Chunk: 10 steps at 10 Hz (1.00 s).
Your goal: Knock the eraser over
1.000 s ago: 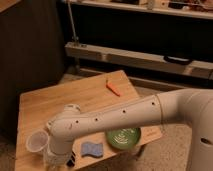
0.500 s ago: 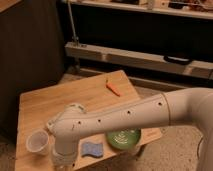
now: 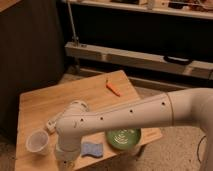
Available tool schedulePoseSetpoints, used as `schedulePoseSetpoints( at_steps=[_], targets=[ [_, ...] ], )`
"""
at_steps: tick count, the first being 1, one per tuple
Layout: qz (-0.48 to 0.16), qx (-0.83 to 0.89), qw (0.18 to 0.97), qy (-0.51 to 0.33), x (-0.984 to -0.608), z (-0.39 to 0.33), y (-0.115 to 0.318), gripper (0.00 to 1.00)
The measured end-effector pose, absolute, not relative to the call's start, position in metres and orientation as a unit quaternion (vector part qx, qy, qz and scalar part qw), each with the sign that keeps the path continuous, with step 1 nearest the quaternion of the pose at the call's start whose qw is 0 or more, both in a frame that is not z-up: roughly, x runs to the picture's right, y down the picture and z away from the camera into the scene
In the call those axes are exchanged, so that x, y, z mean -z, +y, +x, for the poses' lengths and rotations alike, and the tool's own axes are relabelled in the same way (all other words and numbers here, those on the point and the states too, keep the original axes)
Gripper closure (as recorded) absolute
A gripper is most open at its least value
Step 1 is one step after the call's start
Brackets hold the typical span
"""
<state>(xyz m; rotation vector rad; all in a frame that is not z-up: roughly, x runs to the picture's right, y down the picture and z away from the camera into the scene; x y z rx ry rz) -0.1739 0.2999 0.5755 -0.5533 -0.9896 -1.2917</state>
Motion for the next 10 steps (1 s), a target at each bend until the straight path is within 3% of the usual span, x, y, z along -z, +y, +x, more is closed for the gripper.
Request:
schedulePoseSetpoints(
  at_steps=[5,10],
  targets=[
    [-0.246,0.561,0.656,-0.441,-0.588,-0.178,0.293,1.00],
    [-0.217,0.564,0.699,-0.381,-0.639,-0.150,0.221,1.00]
  ],
)
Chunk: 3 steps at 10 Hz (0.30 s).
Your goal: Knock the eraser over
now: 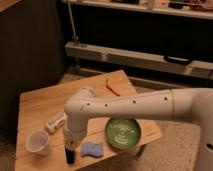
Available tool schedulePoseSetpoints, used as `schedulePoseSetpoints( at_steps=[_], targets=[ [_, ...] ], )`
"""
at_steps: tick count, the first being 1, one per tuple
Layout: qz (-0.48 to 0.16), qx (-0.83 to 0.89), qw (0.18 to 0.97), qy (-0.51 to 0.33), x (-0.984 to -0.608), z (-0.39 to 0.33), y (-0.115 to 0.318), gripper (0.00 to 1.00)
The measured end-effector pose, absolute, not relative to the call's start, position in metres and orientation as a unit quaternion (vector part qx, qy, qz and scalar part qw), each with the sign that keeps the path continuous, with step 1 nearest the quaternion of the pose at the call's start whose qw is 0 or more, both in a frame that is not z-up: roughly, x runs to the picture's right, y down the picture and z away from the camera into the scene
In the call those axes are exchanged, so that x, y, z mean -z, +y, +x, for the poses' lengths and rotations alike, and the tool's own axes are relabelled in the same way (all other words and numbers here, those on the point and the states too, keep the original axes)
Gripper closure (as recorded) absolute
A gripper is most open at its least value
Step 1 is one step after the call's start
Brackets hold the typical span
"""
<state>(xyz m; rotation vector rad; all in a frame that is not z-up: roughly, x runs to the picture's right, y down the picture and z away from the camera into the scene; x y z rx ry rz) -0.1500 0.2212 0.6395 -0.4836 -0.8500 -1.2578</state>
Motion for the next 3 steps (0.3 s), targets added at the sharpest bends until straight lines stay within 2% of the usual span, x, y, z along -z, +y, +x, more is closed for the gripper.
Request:
schedulePoseSetpoints(
  at_steps=[3],
  targets=[
    [-0.178,0.585,0.719,-0.330,-0.662,-0.153,0.165,0.96]
  ],
)
